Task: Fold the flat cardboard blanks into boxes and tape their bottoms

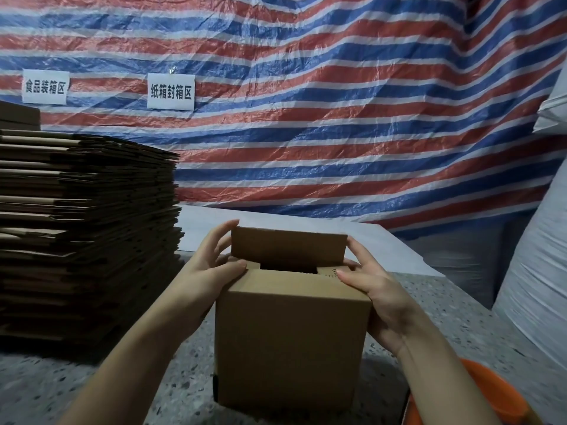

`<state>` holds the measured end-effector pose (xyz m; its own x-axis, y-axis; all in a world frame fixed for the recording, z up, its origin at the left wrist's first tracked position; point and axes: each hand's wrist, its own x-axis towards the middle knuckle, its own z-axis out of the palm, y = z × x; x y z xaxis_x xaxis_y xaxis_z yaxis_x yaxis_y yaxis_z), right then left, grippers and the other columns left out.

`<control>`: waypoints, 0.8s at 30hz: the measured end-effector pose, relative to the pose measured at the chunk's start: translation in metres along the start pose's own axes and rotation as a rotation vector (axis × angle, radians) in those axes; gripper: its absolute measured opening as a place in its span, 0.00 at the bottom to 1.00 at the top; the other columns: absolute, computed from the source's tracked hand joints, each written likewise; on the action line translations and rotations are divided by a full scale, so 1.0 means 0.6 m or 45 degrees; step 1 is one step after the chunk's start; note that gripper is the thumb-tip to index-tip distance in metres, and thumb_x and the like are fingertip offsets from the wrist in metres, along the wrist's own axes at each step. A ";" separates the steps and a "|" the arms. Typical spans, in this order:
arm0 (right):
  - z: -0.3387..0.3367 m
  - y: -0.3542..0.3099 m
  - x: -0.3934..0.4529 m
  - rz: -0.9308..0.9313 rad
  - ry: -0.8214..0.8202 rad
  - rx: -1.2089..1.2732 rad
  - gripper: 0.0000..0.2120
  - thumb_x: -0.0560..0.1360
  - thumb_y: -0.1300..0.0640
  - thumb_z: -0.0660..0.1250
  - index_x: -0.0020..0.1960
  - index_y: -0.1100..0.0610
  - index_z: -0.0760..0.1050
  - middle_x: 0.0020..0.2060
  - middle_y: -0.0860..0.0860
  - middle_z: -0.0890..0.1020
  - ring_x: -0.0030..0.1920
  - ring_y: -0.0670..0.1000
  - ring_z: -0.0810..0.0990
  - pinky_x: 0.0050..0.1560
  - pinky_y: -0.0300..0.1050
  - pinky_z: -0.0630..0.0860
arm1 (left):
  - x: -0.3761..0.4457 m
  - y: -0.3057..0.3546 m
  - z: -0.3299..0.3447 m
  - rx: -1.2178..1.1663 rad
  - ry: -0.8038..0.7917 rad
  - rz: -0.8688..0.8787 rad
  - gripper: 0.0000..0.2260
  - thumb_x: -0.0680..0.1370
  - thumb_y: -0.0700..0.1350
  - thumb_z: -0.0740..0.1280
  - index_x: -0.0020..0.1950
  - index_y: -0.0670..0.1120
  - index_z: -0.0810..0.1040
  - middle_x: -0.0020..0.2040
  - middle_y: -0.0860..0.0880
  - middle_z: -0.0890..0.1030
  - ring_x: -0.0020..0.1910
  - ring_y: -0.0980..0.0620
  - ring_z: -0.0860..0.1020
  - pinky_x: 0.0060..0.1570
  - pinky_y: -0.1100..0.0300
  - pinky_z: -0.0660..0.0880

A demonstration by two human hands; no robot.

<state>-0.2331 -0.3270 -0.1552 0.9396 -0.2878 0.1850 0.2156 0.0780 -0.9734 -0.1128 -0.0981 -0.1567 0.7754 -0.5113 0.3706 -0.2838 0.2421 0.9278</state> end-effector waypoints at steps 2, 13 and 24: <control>-0.002 0.000 0.000 -0.012 -0.032 0.037 0.24 0.74 0.58 0.70 0.66 0.41 0.74 0.57 0.56 0.83 0.53 0.60 0.85 0.46 0.50 0.83 | -0.002 0.001 0.000 0.026 0.037 0.034 0.23 0.78 0.35 0.67 0.64 0.61 0.74 0.61 0.59 0.78 0.58 0.58 0.80 0.47 0.62 0.79; 0.011 -0.003 -0.010 0.042 0.184 -0.131 0.19 0.72 0.45 0.72 0.54 0.60 0.79 0.39 0.53 0.85 0.39 0.49 0.83 0.33 0.39 0.78 | -0.023 0.015 0.009 0.332 0.293 0.041 0.09 0.76 0.45 0.72 0.41 0.42 0.77 0.49 0.56 0.86 0.53 0.52 0.82 0.53 0.48 0.79; 0.016 -0.016 -0.006 0.161 0.284 -0.239 0.05 0.76 0.55 0.73 0.49 0.56 0.81 0.43 0.56 0.83 0.43 0.53 0.81 0.32 0.41 0.76 | -0.023 0.063 0.046 1.488 0.052 0.348 0.19 0.80 0.60 0.59 0.70 0.58 0.70 0.68 0.57 0.74 0.68 0.55 0.70 0.68 0.56 0.65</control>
<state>-0.2359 -0.3174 -0.1451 0.8698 -0.4912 0.0466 0.0281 -0.0449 -0.9986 -0.1500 -0.1047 -0.1258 0.6209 -0.5280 0.5794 -0.7658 -0.5665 0.3043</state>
